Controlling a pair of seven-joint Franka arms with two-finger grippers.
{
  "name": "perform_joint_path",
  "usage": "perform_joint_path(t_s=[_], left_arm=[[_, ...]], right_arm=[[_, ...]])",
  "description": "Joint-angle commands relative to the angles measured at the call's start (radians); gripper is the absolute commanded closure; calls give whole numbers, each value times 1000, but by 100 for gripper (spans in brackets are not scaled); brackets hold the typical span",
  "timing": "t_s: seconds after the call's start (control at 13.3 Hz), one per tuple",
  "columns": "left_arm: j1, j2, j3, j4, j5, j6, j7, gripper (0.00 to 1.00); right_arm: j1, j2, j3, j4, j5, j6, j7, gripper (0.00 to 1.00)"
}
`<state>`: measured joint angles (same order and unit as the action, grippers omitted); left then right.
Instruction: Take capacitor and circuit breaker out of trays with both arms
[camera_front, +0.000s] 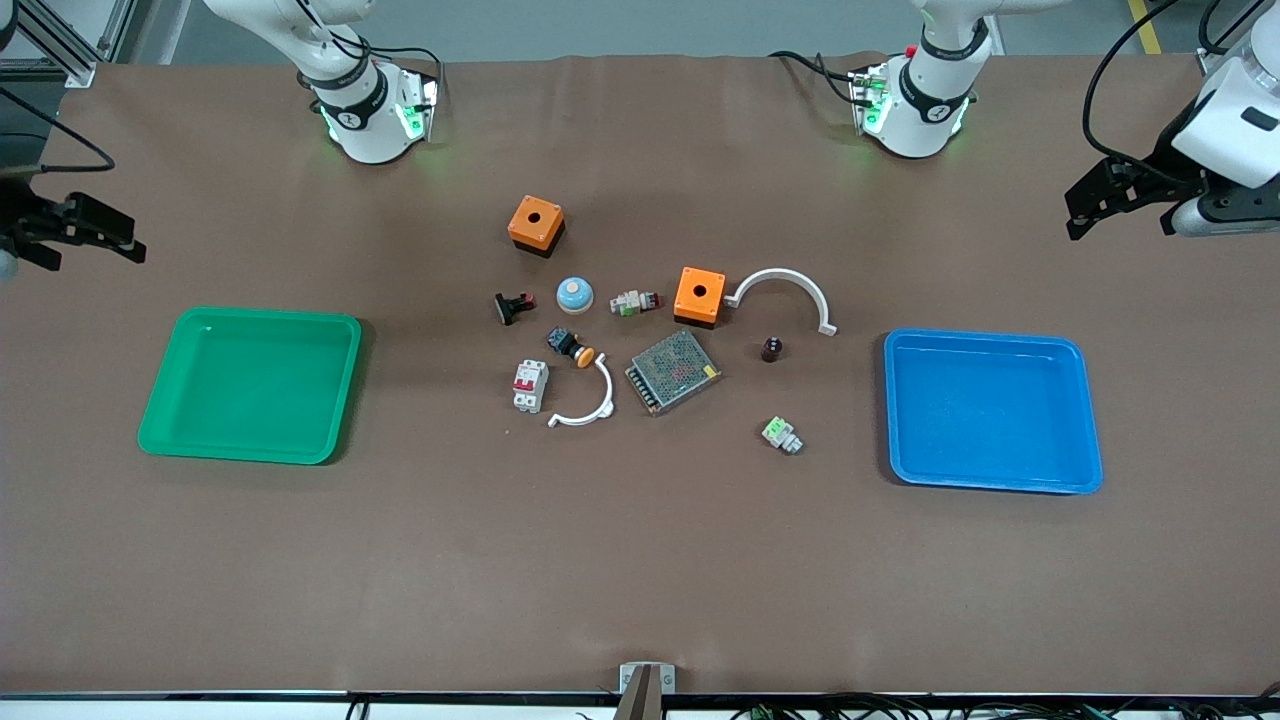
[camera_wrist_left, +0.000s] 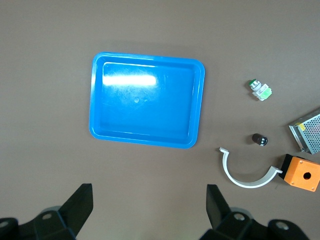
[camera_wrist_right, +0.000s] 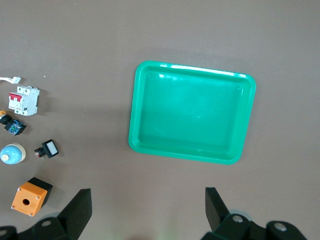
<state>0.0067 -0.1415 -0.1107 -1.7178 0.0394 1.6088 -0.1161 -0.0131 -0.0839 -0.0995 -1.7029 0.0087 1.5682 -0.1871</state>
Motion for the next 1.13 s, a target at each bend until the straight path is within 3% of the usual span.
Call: perform_joint_path(t_s=[0.0, 1.05], left_arm=[[-2, 34, -4, 43, 2, -6, 18, 0], [-1, 36, -3, 50, -38, -13, 9, 0]], right_arm=[[5, -62, -2, -70, -18, 50, -11, 0], [2, -59, -2, -83, -9, 95, 38, 0]])
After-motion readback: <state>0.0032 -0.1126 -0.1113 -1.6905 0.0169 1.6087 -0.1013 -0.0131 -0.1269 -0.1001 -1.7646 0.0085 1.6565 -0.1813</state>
